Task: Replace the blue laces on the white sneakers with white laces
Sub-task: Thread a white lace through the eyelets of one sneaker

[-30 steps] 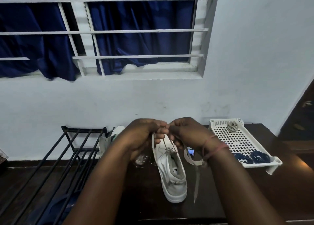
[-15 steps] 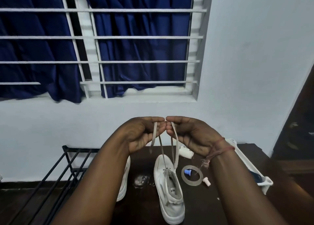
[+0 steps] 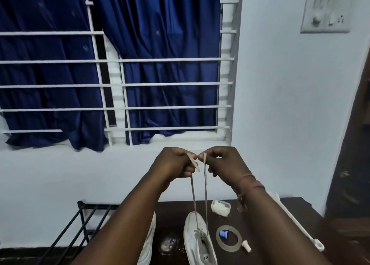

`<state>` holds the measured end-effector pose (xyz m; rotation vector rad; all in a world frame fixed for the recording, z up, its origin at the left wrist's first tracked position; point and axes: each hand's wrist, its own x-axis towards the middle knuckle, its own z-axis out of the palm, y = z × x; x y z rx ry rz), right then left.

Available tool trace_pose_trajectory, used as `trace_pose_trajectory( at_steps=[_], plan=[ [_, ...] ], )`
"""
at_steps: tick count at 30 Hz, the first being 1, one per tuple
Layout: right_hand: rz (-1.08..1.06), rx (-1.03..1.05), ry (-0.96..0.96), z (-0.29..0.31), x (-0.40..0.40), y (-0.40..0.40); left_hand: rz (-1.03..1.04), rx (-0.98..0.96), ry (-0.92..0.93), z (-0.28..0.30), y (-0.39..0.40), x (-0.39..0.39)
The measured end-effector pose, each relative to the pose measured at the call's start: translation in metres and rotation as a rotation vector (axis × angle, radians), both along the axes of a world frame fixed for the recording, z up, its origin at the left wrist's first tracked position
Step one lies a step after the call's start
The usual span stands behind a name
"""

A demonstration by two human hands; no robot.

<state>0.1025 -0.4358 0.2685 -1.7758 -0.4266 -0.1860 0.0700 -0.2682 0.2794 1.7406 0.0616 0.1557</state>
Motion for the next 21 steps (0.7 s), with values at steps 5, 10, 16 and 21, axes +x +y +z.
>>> trace_pose_trajectory(
  at_steps=[5,10,16,21],
  plan=[
    [0.023,0.063,-0.026,0.017,-0.005,0.003,0.123,0.326,-0.145,0.012,-0.004,0.004],
    [-0.012,0.225,-0.041,0.032,-0.002,0.007,0.162,0.212,-0.251,0.025,-0.012,-0.001],
    [-0.101,0.285,-0.112,0.036,-0.001,0.012,0.153,0.105,-0.325,0.031,-0.022,-0.003],
    [-0.178,0.253,-0.146,0.033,0.006,0.021,0.208,0.021,-0.373,0.025,-0.032,0.002]
  ],
)
